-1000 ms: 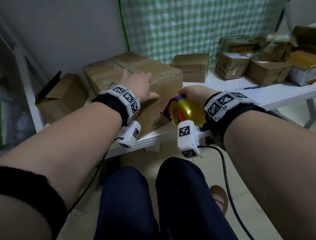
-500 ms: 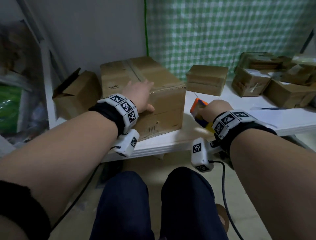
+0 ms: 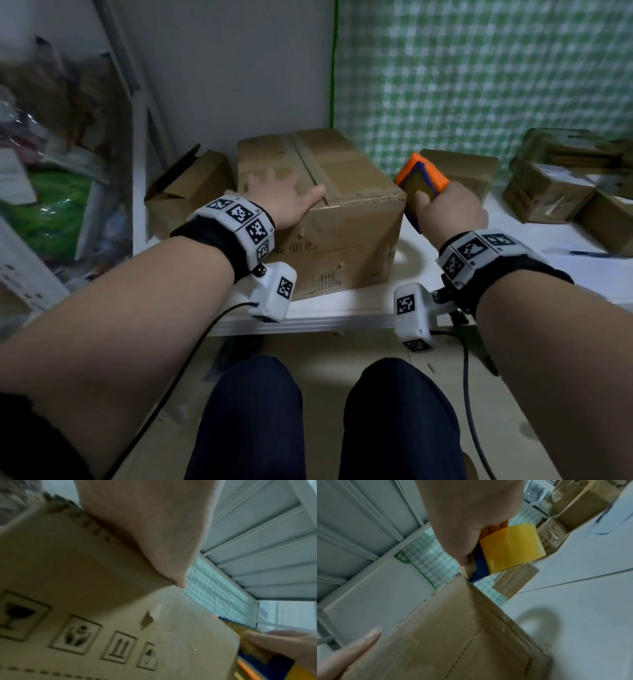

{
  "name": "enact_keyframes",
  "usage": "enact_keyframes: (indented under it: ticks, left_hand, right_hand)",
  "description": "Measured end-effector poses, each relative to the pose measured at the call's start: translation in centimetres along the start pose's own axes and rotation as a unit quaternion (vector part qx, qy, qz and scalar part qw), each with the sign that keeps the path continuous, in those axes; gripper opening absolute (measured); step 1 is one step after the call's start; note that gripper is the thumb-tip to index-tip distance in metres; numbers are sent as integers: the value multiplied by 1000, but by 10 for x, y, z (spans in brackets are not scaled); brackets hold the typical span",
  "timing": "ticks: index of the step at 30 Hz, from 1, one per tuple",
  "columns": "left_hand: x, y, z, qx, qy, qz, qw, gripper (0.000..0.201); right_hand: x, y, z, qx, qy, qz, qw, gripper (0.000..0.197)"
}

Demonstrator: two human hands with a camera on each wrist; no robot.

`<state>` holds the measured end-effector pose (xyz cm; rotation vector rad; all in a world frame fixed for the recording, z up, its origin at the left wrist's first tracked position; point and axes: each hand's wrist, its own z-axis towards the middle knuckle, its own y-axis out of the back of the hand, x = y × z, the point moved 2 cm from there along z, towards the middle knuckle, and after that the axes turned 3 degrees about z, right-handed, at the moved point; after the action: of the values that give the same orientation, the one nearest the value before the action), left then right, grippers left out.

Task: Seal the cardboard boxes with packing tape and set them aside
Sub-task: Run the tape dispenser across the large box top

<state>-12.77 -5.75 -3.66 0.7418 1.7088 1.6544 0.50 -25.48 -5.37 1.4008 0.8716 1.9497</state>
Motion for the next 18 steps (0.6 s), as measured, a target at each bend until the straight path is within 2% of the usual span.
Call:
enact_keyframes:
  ticks: [2, 4, 7, 8, 10, 13, 15, 18]
  left_hand:
    - [9, -2, 0, 28, 36, -18, 999, 85]
    - [14, -3, 5, 46, 44, -33, 997, 89]
    - [22, 2, 14, 82, 26, -21, 996, 103]
    - [25, 6, 15, 96, 16, -22, 995, 100]
    - [28, 13, 15, 110, -15, -28, 993, 82]
    - [23, 23, 9, 113, -127, -16, 985, 62]
    - [17, 24, 4, 154, -189, -4, 970, 57]
    - [13, 18, 2, 206, -224, 20, 952, 57]
  right_hand:
    - [8, 6, 3, -57, 62, 2, 996, 30]
    - [17, 9, 9, -86, 112, -1, 990, 29]
    - [36, 11, 15, -75, 167, 1, 983, 25]
    - [45, 11, 17, -65, 182, 2, 981, 25]
    - [63, 6, 18, -34, 207, -7, 978, 25]
    - [88, -12, 21, 10, 232, -41, 972, 30]
    - [96, -25, 22, 23, 227, -49, 972, 33]
    - [98, -37, 24, 13, 214, -21, 976, 36]
